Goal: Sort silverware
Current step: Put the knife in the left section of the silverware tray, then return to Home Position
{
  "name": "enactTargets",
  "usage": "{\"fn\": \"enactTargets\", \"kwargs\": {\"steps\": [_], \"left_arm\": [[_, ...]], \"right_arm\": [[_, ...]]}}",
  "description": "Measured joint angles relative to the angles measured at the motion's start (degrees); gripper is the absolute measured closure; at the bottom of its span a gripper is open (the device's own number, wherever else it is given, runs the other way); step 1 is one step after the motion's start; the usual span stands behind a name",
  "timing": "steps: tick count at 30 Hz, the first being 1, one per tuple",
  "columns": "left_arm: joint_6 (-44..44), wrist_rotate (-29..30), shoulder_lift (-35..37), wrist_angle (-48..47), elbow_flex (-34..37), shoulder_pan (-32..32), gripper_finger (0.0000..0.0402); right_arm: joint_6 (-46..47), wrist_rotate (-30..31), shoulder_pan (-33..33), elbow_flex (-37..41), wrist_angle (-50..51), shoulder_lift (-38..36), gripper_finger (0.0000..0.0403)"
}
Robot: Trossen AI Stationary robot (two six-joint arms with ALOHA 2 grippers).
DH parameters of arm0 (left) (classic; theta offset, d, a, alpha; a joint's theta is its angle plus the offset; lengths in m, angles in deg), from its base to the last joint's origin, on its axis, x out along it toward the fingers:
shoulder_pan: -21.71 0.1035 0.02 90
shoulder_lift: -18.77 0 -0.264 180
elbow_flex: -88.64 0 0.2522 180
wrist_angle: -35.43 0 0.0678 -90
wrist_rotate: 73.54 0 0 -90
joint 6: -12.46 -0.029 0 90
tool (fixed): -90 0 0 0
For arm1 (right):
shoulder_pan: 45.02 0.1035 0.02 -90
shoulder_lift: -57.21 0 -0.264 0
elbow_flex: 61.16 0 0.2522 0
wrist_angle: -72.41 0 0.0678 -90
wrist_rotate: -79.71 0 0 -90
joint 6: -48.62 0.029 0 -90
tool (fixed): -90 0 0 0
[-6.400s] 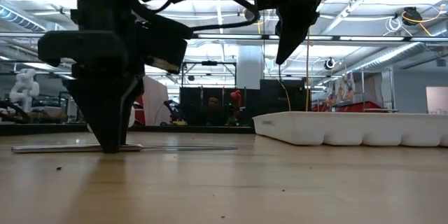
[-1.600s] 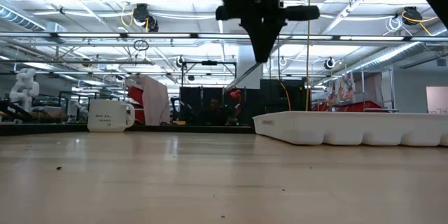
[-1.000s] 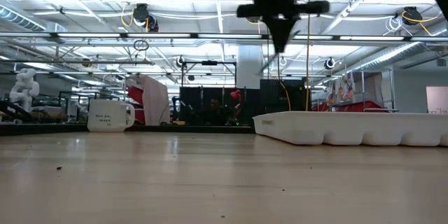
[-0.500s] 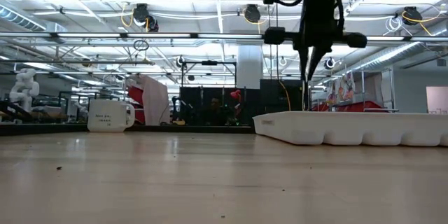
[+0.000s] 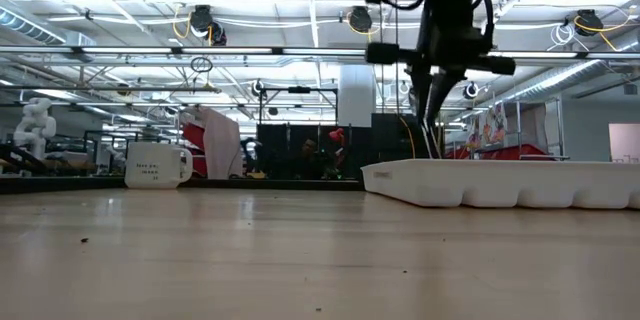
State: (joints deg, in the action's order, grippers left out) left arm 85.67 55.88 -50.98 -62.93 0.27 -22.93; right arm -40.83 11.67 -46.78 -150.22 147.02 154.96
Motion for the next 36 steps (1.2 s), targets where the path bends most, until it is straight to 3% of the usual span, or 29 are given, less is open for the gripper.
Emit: {"fn": "enactTargets", "kwargs": {"steps": [3,15,19,27,31,34,36], "left_arm": [[0.00,0.57,0.00,-0.18,0.00,0.02,0.0359],[-0.02,0.57,0.00,-0.54,0.00,0.00,0.0359],[0.00,0.61,0.00,-0.57,0.00,0.00,0.0359],[0.04,2.39,0.00,-0.78,0.00,0.19,0.0359],[0.00,7.05,0.02,-0.33,0.00,0.48,0.0359],[0.04,15.25,0.02,0.20,0.00,0.46,0.0359],[0.03,21.84,0.02,0.80,-0.09,0.46,0.0359]], "right_arm": [[0.00,-2.55,0.00,0.02,0.12,2.29,0.0402],[-1.21,-2.68,-0.53,0.02,-5.27,9.14,0.0403],[3.17,-2.53,-1.17,0.00,-8.08,9.75,0.0396],[17.42,-2.35,-1.67,0.00,-8.28,9.63,0.0339],[27.00,-2.40,-0.34,-0.76,-7.08,6.17,0.0334],[34.62,-3.35,0.90,-1.97,-4.81,0.02,0.0344],[41.19,-7.10,1.48,-2.85,-2.48,-5.09,0.0352]]}}
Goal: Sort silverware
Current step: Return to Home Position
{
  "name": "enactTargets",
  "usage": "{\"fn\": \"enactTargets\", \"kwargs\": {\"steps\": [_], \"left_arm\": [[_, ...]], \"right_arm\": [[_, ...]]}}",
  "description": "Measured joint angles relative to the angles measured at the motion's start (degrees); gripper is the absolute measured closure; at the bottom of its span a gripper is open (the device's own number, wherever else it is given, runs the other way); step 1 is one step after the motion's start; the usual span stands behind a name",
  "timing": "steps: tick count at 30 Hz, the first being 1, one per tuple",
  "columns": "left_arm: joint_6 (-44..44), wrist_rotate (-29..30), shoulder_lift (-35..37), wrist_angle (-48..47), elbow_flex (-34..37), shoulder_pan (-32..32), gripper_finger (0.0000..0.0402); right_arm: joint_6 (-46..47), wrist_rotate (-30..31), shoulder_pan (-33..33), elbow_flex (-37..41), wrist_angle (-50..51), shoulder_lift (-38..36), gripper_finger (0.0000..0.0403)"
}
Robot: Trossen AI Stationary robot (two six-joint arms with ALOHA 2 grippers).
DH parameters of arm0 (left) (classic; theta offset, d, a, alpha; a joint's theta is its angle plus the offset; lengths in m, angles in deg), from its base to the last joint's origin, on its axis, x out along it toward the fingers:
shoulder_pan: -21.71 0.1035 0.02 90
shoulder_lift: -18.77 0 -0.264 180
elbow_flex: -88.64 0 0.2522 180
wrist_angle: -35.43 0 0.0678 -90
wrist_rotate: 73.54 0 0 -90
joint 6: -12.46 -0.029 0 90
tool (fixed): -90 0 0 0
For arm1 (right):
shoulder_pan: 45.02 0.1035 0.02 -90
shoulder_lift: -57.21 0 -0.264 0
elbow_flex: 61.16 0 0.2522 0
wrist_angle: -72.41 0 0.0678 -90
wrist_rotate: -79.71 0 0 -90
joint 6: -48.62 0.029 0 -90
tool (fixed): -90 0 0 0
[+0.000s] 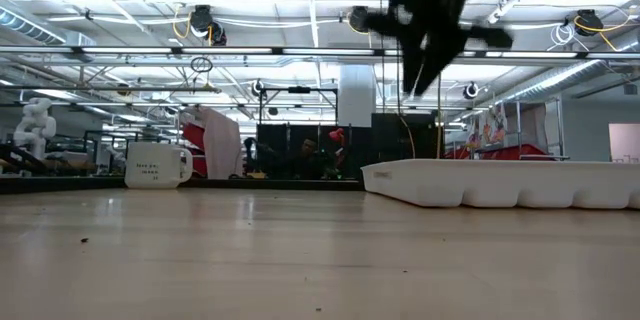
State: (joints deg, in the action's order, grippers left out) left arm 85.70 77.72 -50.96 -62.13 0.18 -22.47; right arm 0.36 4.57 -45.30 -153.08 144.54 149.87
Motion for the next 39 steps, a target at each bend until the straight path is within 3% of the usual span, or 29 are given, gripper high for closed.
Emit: {"fn": "enactTargets", "kwargs": {"steps": [3,7,12,15,20,23,27,30,32,35,39], "left_arm": [[-0.65,7.07,0.04,1.24,-0.48,0.00,0.0359],[-8.36,8.52,0.30,1.27,-0.45,-0.11,0.0359],[-4.97,18.03,1.49,3.46,-0.51,0.51,0.0359],[0.44,20.75,5.50,0.22,-1.82,0.57,0.0359],[1.09,21.07,15.65,-0.76,-1.61,-1.46,0.0359],[-0.18,20.75,21.04,-0.71,-1.09,-4.26,0.0359],[-0.58,20.65,26.26,-0.78,0.00,-8.80,0.0359],[-0.52,22.24,29.16,-0.75,1.13,-12.52,0.0359],[-0.15,24.54,31.11,-0.74,2.64,-14.99,0.0359],[1.56,25.83,33.96,-0.97,6.52,-18.65,0.0359],[7.65,28.34,37.67,-0.99,14.80,-23.68,0.0359]], "right_arm": [[14.21,-7.01,0.41,-0.34,0.18,-9.38,0.0362],[34.88,-8.94,0.45,-0.35,0.30,-22.72,0.0376],[45.71,-8.67,-0.25,-0.40,5.19,-39.23,0.0388],[50.88,-8.93,-0.25,-0.38,4.65,-48.21,0.0393],[51.86,-16.94,0.01,0.80,-1.37,-62.28,0.0394],[48.24,-17.99,0.01,4.75,-4.96,-70.27,0.0394],[47.49,-18.82,0.01,14.57,-8.36,-80.04,0.0394],[48.16,-25.63,0.03,23.98,-10.82,-87.46,0.0394],[48.31,-30.62,0.02,31.38,-17.88,-92.33,0.0394],[48.19,-34.22,0.03,37.11,-24.67,-91.82,0.0394],[46.68,-33.78,0.01,43.17,-35.54,-89.52,0.0394]]}}
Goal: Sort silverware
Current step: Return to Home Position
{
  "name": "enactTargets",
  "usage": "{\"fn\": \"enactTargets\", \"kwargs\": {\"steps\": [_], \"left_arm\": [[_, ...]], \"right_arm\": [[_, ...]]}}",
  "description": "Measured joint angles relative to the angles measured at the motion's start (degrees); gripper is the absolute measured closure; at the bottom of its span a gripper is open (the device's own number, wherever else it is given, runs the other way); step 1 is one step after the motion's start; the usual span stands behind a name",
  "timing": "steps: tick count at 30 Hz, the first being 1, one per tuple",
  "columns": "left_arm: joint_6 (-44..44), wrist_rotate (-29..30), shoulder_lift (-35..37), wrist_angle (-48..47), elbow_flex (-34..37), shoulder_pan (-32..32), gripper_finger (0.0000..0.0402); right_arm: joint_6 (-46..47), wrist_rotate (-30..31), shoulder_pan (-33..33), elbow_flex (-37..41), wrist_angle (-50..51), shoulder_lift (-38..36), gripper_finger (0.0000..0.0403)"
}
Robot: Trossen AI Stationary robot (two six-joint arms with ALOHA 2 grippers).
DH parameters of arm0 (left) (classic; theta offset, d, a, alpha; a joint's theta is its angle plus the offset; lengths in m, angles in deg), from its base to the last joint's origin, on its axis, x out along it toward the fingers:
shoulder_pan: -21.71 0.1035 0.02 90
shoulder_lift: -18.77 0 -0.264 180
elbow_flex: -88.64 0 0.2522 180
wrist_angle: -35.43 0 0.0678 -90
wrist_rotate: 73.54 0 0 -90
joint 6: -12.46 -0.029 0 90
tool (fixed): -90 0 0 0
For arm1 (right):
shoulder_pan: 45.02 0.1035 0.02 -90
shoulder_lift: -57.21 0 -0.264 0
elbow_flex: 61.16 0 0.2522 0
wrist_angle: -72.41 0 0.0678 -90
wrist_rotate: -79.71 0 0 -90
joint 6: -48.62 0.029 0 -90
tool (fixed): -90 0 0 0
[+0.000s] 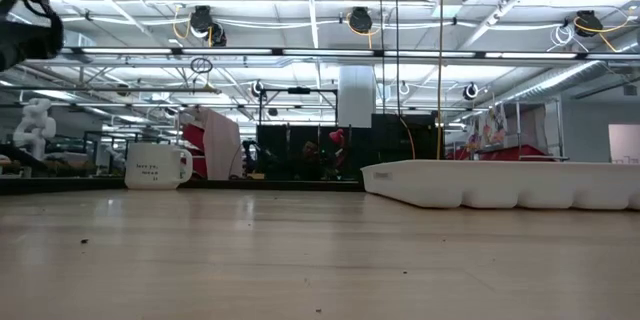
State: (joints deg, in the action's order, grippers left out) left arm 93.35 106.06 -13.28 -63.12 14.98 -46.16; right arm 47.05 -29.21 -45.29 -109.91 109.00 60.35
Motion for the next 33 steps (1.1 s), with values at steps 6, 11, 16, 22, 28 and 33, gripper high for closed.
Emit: {"fn": "enactTargets", "kwargs": {"steps": [6,11,16,22,28,33], "left_arm": [[18.23,0.54,4.96,0.22,17.65,-5.48,0.0359],[35.59,0.46,6.81,0.28,29.58,-10.51,0.0359],[41.37,0.52,7.07,4.04,36.40,-14.49,0.0359],[38.08,0.50,7.02,12.72,43.53,-14.35,0.0359],[38.36,0.14,5.98,12.84,44.58,-14.03,0.0359],[40.27,0.28,6.01,12.70,44.55,-13.89,0.0359]], "right_arm": [[3.61,-2.99,0.01,11.63,-15.99,-2.97,0.0394],[3.70,-2.58,-0.06,17.93,-26.71,-3.07,0.0394],[7.50,-2.46,-0.07,22.40,-29.01,-2.95,0.0394],[6.60,-2.44,-0.04,28.06,-33.18,-2.95,0.0394],[5.64,-3.91,-0.09,34.28,-38.79,-2.74,0.0394],[3.87,-5.01,-0.11,34.22,-35.78,-2.67,0.0394]]}}
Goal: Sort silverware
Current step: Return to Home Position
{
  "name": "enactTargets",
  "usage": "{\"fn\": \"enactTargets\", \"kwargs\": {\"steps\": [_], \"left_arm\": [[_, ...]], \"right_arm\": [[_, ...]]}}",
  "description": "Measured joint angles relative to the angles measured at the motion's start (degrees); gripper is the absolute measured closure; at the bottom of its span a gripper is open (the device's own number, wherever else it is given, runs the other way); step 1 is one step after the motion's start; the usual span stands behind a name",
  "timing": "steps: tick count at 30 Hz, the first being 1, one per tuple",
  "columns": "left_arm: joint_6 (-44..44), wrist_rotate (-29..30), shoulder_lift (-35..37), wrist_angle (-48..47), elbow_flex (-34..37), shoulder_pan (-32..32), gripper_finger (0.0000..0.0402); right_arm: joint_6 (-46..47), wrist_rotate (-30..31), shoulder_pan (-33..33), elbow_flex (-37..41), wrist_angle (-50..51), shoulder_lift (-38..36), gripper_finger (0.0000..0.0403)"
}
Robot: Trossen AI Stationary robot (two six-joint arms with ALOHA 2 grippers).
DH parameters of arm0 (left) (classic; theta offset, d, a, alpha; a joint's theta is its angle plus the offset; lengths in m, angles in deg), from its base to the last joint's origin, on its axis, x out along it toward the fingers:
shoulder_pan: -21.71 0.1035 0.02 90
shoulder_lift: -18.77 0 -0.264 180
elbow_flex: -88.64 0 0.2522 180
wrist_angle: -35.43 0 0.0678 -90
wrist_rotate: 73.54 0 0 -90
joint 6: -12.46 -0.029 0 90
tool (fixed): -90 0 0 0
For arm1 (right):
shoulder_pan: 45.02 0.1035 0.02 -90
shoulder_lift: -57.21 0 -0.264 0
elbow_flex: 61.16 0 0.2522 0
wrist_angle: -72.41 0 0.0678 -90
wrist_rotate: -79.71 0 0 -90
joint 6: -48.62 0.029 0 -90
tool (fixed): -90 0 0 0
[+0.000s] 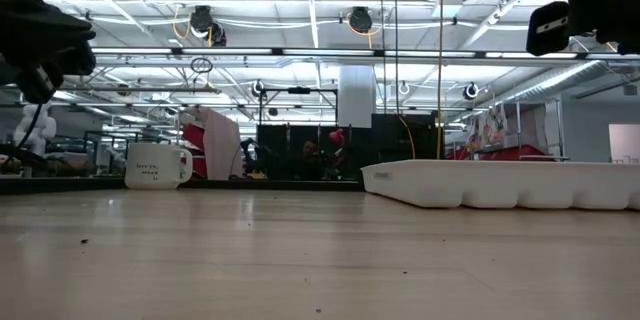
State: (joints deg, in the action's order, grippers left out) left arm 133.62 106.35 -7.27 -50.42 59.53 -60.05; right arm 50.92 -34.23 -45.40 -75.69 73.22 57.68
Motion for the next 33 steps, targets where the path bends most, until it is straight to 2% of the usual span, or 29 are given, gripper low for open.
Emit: {"fn": "enactTargets", "kwargs": {"steps": [2,3,6,8,12,14,16,21,23,24,26,29,31,33], "left_arm": [[-0.17,0.08,-0.02,0.90,-1.76,-0.14,0.0359],[-3.88,0.31,-0.12,3.48,-3.50,-0.50,0.0359],[-23.29,0.33,-0.72,10.94,-9.27,-1.00,0.0359],[-31.63,0.39,-0.51,12.44,-13.52,-0.74,0.0359],[-34.68,0.32,-0.43,11.43,-18.57,-0.39,0.0359],[-34.65,-1.00,-0.50,15.65,-18.08,-0.07,0.0359],[-37.66,-1.10,-1.46,26.10,-16.48,-0.52,0.0359],[-63.49,-0.01,-11.43,61.32,-14.71,-1.55,0.0359],[-68.89,-1.73,-15.87,71.51,-14.63,0.80,0.0359],[-70.50,-5.00,-17.71,75.85,-14.61,2.62,0.0359],[-74.52,-15.79,-20.39,84.09,-14.48,7.73,0.0359],[-87.40,-39.58,-23.55,98.53,-14.52,18.87,0.0359],[-95.65,-55.03,-23.81,104.12,-14.52,26.41,0.0359],[-100.72,-64.77,-22.65,106.07,-14.56,33.56,0.0359]], "right_arm": [[-0.06,-0.33,0.00,0.00,0.33,0.00,0.0394],[-0.10,-0.35,0.00,0.00,0.31,0.00,0.0394],[-0.19,-0.35,0.00,0.00,0.33,0.00,0.0394],[-0.28,-0.33,0.00,0.00,0.33,0.00,0.0394],[-1.36,-0.30,0.00,0.00,0.39,0.02,0.0394],[-1.81,-0.23,0.00,0.00,0.74,0.02,0.0394],[-1.74,-0.22,0.00,0.00,0.80,0.02,0.0394],[0.91,-0.22,0.00,0.00,0.77,0.02,0.0394],[1.22,-0.26,0.00,0.00,0.73,0.02,0.0394],[1.26,-0.27,0.00,0.00,0.72,0.02,0.0394],[1.27,-0.35,0.00,0.00,0.74,0.02,0.0394],[1.19,-0.33,0.00,0.00,0.75,0.02,0.0394],[1.14,-0.25,0.00,0.00,0.72,0.02,0.0394],[1.14,-0.22,0.00,0.00,0.64,0.02,0.0394]]}}
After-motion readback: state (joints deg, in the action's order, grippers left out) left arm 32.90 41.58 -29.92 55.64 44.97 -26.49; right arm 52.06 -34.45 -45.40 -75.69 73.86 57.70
